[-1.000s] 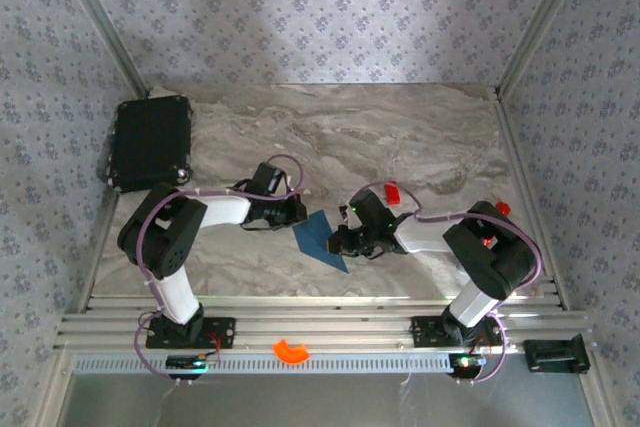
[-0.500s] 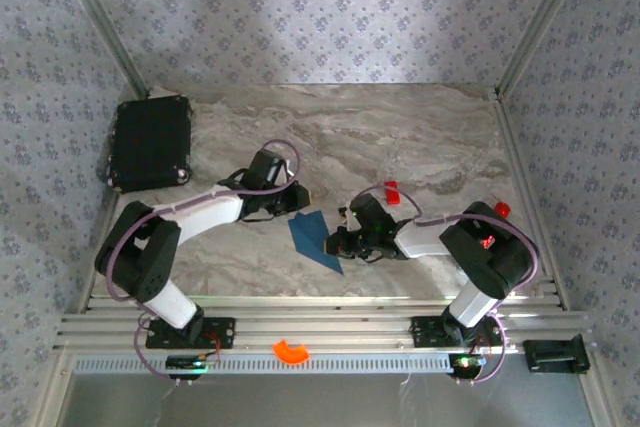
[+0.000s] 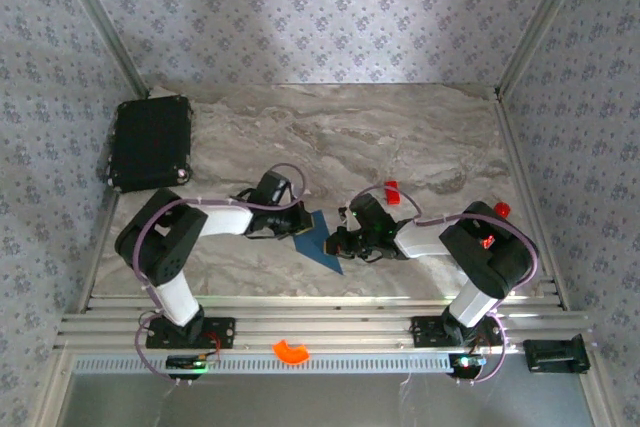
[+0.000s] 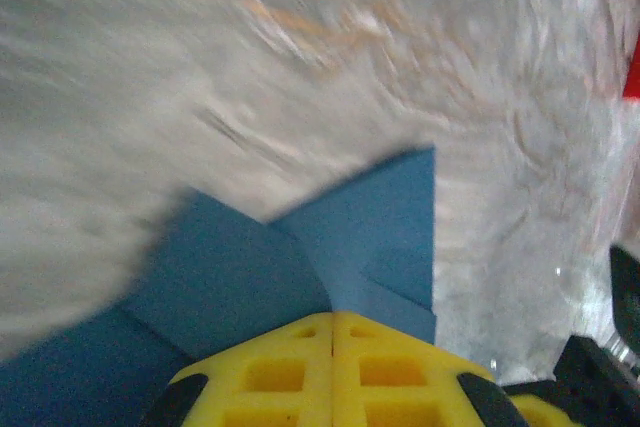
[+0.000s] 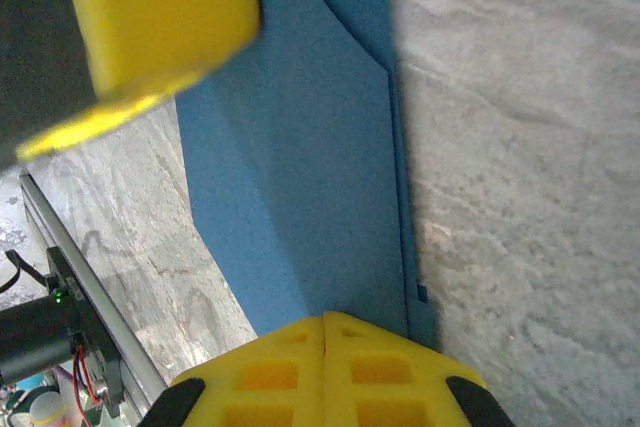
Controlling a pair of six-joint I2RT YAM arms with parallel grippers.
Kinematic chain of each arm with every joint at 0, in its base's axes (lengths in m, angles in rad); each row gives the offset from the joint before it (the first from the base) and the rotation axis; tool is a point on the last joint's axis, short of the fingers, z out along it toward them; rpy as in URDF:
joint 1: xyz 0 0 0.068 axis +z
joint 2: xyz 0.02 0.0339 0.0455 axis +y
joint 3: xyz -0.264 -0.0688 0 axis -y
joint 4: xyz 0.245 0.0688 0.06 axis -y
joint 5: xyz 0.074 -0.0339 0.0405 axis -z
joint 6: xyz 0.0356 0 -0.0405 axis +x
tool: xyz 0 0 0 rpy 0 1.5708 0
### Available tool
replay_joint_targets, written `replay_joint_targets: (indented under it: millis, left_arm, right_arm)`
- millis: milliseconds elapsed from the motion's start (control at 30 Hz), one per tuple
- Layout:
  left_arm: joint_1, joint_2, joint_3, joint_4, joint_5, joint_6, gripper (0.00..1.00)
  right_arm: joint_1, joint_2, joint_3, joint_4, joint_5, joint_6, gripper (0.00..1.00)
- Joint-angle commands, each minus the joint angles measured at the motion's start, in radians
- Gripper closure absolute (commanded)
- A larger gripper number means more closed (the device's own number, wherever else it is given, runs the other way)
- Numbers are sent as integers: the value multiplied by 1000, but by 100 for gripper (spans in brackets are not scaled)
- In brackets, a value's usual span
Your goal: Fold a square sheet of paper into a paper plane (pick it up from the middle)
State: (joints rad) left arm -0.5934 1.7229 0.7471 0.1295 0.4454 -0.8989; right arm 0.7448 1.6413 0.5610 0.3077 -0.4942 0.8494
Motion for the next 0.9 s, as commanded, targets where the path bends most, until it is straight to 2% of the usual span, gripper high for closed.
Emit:
replay_joint_targets:
  millis: [0, 167, 300, 500, 667, 867]
  left_arm:
    - [76, 15, 0, -32, -8, 47, 95]
    - [131, -19, 33, -105, -40, 72, 96]
    - [113, -95, 65, -164, -82, 78, 95]
    - [49, -233, 45, -230, -204, 70, 92]
    - [-17, -261, -4, -166, -195, 51, 91]
    - [-48, -167, 21, -83, -99, 48, 92]
  right_arm:
    - [6, 50, -39, -123, 59, -5, 97]
    - [3, 49, -36, -99, 37, 0, 97]
    - [1, 49, -38, -93, 37, 2, 97]
    - [1, 54, -34, -87, 34, 3, 97]
    - [5, 39, -16, -85, 25, -1, 96]
    - [7, 36, 2, -105, 38, -7, 96]
